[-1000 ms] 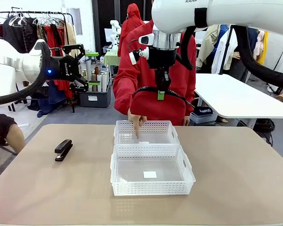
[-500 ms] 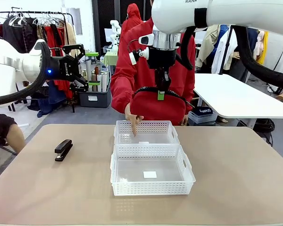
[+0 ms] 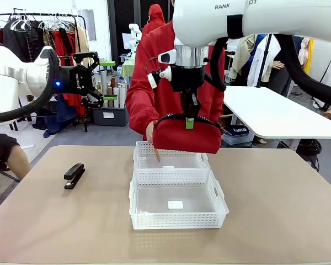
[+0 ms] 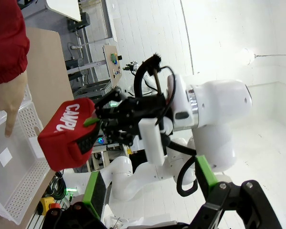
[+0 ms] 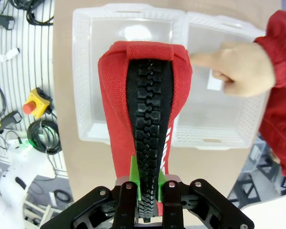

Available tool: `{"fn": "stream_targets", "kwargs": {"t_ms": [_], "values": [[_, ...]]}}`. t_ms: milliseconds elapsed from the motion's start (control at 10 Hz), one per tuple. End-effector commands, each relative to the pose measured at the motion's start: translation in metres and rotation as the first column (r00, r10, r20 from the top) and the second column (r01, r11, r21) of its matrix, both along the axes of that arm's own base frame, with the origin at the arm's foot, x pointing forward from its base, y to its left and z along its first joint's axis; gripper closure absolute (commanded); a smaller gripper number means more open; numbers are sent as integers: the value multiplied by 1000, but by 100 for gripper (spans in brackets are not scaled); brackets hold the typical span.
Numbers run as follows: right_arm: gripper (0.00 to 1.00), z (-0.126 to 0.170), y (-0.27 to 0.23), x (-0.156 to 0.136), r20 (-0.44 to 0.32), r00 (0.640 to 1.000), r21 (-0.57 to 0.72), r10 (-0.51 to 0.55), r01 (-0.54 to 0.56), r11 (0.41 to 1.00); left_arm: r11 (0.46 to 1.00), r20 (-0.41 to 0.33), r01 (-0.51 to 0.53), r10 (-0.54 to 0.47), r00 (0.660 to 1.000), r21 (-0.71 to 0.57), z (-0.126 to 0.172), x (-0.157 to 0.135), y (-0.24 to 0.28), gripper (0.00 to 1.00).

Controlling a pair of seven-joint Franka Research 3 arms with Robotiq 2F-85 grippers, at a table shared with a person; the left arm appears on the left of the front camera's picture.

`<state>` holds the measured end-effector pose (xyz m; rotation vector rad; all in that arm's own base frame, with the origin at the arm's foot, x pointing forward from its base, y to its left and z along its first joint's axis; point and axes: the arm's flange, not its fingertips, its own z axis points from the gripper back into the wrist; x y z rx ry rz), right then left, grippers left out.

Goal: Distribute items into two baskets.
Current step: Place the picked Pencil pouch into the Organizing basket as instructed by the person.

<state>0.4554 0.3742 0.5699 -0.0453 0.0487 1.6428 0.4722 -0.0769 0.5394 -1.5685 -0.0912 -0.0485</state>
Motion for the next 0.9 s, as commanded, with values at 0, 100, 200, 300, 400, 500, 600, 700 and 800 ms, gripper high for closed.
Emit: {"fn": "stream_targets", "kwargs": {"t_ms": [0, 100, 200, 300, 400, 500, 600, 700, 800], "values": [[100, -17, 7, -24, 76, 996, -53, -52, 57, 997, 1000, -2, -2, 2, 1000, -5, 3, -1, 1, 0], [100, -26, 13, -32, 101, 995, -45, -16, 21, 999, 1000, -2, -2, 2, 1000, -5, 3, -1, 1, 0], [100, -39, 18, -36, 107, 994, -63, 16, -10, 998, 1000, -2, -2, 2, 1000, -5, 3, -1, 1, 0], [100, -58, 24, -40, 105, 994, -76, 20, -12, 997, 1000, -2, -2, 2, 1000, -5, 3, -1, 1, 0], [100, -69, 26, -41, 126, 992, -86, 15, -4, 996, 1000, -2, -2, 2, 1000, -5, 3, -1, 1, 0], [100, -74, 28, -43, 140, 990, -89, 26, -14, 996, 1000, -2, -2, 2, 1000, -5, 3, -1, 1, 0], [100, -77, 27, -43, 167, 984, -97, 61, -46, 994, 1000, -2, -2, 2, 1000, -5, 3, -1, 1, 0], [100, -81, 28, -41, 162, 985, -101, 55, -39, 994, 1000, -2, -2, 2, 1000, -5, 3, -1, 1, 0], [100, -76, 32, -39, 135, 991, -76, 14, -4, 997, 1000, -2, -2, 2, 1000, -5, 3, -1, 1, 0]]}}
